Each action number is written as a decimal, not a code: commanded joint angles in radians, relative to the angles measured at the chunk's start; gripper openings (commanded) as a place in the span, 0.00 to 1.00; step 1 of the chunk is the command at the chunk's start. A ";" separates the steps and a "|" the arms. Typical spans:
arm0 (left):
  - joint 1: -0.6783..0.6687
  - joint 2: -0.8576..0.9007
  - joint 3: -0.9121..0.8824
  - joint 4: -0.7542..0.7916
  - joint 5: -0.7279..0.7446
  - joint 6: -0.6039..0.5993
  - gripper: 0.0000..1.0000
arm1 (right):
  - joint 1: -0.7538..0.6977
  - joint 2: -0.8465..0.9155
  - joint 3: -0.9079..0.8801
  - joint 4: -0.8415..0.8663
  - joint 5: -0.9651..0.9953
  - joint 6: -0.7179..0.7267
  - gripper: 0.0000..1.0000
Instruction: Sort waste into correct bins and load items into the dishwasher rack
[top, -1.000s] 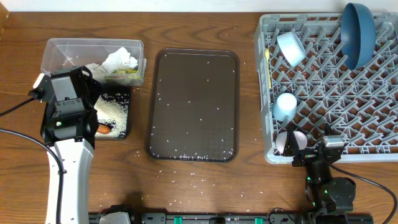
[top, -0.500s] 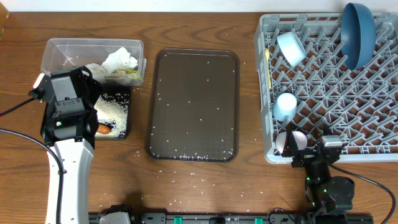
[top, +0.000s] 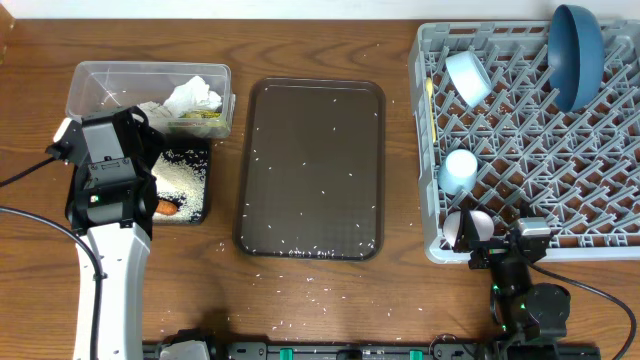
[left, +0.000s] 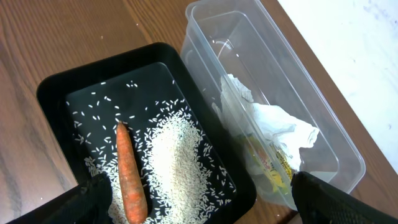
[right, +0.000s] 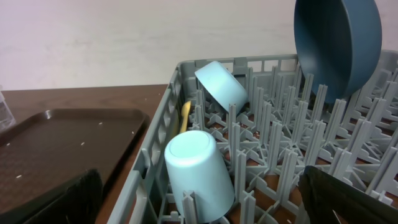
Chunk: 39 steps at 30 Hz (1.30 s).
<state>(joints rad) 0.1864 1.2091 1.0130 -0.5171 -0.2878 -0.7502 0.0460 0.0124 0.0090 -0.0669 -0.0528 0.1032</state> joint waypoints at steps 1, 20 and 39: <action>0.002 0.001 0.012 -0.001 -0.011 0.017 0.94 | -0.015 -0.007 -0.003 -0.003 -0.001 0.015 0.99; -0.113 -0.352 -0.177 0.021 -0.019 0.018 0.95 | -0.015 -0.007 -0.003 -0.003 -0.001 0.015 0.99; -0.164 -1.091 -0.932 0.616 0.322 0.626 0.95 | -0.015 -0.007 -0.003 -0.003 -0.001 0.015 0.99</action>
<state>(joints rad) 0.0288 0.1734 0.1314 0.0830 -0.0128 -0.2260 0.0460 0.0120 0.0090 -0.0677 -0.0528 0.1032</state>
